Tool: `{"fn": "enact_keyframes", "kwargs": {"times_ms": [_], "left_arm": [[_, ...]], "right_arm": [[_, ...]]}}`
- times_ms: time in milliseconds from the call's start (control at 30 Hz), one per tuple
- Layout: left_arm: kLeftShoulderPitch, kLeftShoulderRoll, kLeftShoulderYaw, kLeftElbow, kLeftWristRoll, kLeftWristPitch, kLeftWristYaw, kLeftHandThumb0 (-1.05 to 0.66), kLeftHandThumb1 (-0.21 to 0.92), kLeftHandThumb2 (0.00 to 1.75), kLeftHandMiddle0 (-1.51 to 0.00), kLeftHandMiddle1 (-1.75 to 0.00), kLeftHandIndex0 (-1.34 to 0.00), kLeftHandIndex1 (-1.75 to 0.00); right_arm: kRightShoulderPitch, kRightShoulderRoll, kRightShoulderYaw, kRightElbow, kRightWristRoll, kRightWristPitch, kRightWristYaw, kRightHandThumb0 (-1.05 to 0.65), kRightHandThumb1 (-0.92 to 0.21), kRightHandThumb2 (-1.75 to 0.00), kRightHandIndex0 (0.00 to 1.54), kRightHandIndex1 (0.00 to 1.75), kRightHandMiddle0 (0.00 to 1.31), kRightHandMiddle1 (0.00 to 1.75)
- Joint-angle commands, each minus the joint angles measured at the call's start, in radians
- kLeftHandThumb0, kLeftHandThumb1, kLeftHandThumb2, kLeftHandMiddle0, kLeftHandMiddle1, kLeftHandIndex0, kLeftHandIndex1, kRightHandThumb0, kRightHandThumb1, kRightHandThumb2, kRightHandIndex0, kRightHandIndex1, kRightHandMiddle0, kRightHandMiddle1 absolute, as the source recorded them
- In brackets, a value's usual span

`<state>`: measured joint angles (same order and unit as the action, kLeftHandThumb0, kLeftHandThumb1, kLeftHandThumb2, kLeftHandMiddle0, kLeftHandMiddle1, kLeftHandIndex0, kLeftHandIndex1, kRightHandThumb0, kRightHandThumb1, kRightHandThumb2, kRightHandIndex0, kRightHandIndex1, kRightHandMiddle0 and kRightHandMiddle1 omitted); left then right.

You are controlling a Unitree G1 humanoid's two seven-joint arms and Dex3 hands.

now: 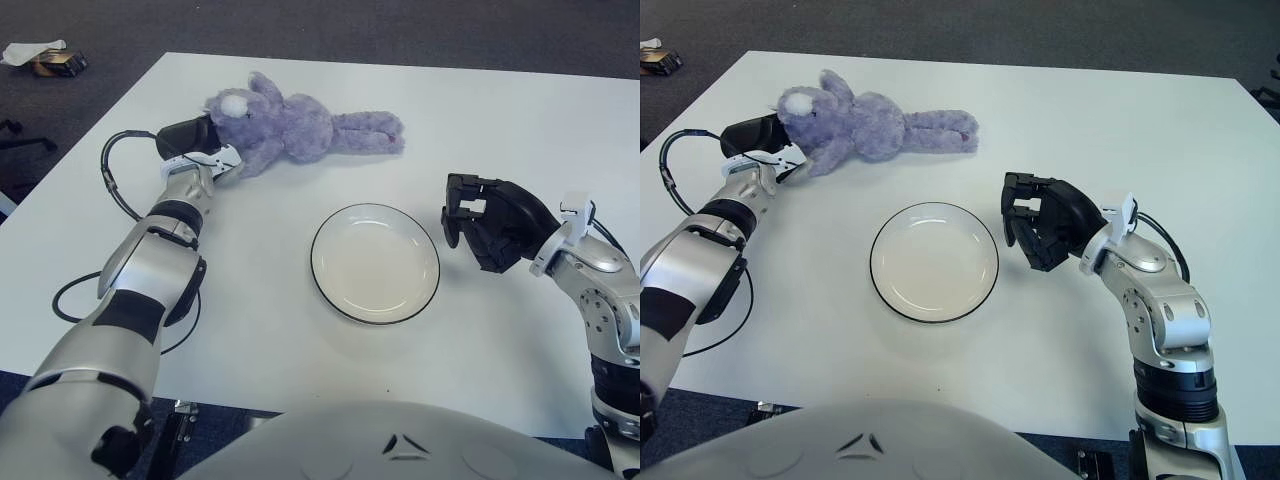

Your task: Put the doll into the plate.

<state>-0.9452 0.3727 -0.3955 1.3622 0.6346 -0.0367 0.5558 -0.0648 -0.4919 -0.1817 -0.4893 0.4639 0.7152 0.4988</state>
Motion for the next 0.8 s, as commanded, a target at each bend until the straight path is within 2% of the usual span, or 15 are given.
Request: {"fn": "enact_keyframes", "kwargs": {"times_ms": [0, 300, 467, 567, 667, 767], "left_arm": [[0.018, -0.010, 0.013, -0.029, -0.021, -0.043, -0.014, -0.54, 0.18, 1.49, -1.28, -1.75, -0.73, -1.75], [0.052, 0.001, 0.044, -0.087, -0.070, -0.167, -0.049, -0.54, 0.16, 1.50, -1.32, -1.75, -0.74, -1.75], [0.095, 0.037, 0.049, -0.144, -0.084, -0.305, -0.067, -0.55, 0.16, 1.51, -1.35, -1.75, -0.75, -1.75], [0.105, 0.045, 0.050, -0.155, -0.083, -0.342, -0.070, -0.55, 0.16, 1.51, -1.36, -1.75, -0.75, -1.75], [0.124, 0.053, 0.057, -0.179, -0.093, -0.408, -0.089, -0.55, 0.16, 1.51, -1.38, -1.75, -0.75, -1.75], [0.141, 0.051, 0.063, -0.209, -0.099, -0.441, -0.096, -0.55, 0.16, 1.51, -1.39, -1.75, -0.75, -1.75]], "right_arm": [[-0.022, -0.001, -0.020, 0.005, 0.021, 0.000, -0.007, -0.01, -0.07, -1.55, 0.76, 1.75, 0.69, 1.57], [-0.062, -0.017, -0.021, 0.016, 0.021, 0.031, -0.025, -0.01, -0.08, -1.54, 0.76, 1.75, 0.68, 1.57], [-0.075, -0.017, -0.025, 0.028, 0.004, 0.038, -0.059, -0.01, -0.08, -1.55, 0.77, 1.75, 0.65, 1.61], [-0.086, -0.016, -0.025, 0.035, 0.002, 0.041, -0.074, -0.01, -0.08, -1.55, 0.77, 1.75, 0.64, 1.61], [-0.158, -0.015, -0.015, 0.106, -0.015, 0.022, -0.086, -0.01, -0.07, -1.56, 0.78, 1.75, 0.65, 1.61], [-0.212, -0.018, -0.004, 0.174, -0.037, -0.002, -0.083, -0.01, -0.06, -1.57, 0.79, 1.75, 0.66, 1.60]]}}
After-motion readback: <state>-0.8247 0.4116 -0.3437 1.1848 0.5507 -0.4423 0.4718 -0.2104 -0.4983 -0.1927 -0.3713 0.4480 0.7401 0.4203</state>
